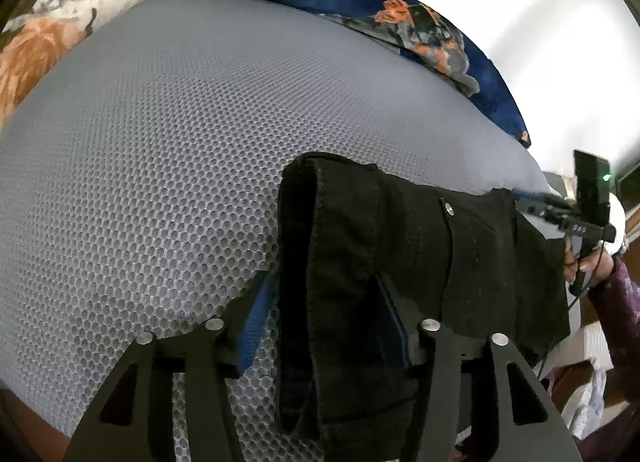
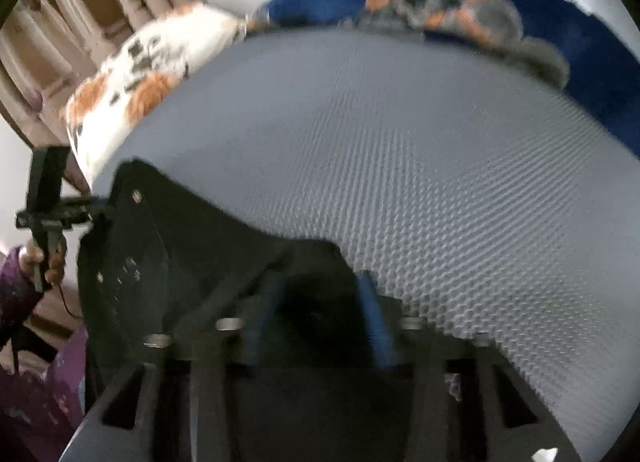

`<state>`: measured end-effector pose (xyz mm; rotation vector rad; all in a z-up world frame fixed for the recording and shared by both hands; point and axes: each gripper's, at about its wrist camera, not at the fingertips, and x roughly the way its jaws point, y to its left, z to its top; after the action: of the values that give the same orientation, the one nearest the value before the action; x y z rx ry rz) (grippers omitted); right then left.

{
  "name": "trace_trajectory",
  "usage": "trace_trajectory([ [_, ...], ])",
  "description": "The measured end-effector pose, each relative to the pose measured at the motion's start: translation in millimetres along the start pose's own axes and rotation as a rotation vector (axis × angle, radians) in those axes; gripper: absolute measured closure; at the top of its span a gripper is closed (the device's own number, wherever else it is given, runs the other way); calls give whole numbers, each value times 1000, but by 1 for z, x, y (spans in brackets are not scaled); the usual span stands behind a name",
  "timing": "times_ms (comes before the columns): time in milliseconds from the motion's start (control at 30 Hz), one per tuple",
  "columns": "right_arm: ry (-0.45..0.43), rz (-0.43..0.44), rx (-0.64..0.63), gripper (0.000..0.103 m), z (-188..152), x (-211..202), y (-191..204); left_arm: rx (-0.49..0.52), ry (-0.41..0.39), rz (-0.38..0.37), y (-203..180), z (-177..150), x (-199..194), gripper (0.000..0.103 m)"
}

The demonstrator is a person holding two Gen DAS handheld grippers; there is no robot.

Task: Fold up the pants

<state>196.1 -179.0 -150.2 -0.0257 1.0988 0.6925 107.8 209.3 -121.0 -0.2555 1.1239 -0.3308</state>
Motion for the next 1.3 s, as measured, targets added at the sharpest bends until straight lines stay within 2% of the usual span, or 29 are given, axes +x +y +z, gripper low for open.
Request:
trace_trajectory([
  [33, -4, 17, -5, 86, -1, 0, 0, -9, 2, -1, 2, 0, 1, 45],
  [133, -3, 34, -60, 91, -2, -2, 5, -24, 1, -5, 5, -3, 0, 44],
  [300, -18, 63, -36, 92, 1, -4, -7, -19, 2, 11, 1, -7, 1, 40],
  [367, 6, 64, -27, 89, 3, 4, -7, -9, 4, 20, -3, -6, 3, 37],
  [467, -13, 90, 18, 90, 6, 4, -14, -3, 4, 25, -5, -6, 5, 36],
  [533, -46, 51, 19, 97, 4, 3, -12, -8, 3, 21, -4, -5, 6, 35],
  [700, -101, -156, -88, 100, -2, 6, 15, -7, -10, 21, -3, -7, 6, 34],
  [800, -128, -205, -74, 101, -2, 8, 13, -7, -21, 20, -4, -10, 6, 32],
  [933, -124, -187, -55, 101, -1, 6, 9, -7, -24, 23, -6, -14, 5, 32],
  [967, -127, -150, -13, 100, 0, 3, 2, -8, -25, 20, -5, -14, 5, 31],
  [1100, -270, -131, 110, 94, 5, -30, -4, -17, -27, 13, -7, -16, 3, 29],
  [1133, -272, -104, 104, 94, 7, -31, 1, -17, -29, 12, -7, -16, 2, 29],
  [1200, -195, -58, 33, 94, 9, -18, 20, -17, -30, 11, -7, -16, 1, 29],
  [1267, -111, -97, -19, 96, 6, 3, 30, -18, -29, 0, -6, -16, 0, 25],
  [1300, -78, -107, -6, 103, 5, 14, 26, -19, -29, -7, -6, -16, 0, 24],
])
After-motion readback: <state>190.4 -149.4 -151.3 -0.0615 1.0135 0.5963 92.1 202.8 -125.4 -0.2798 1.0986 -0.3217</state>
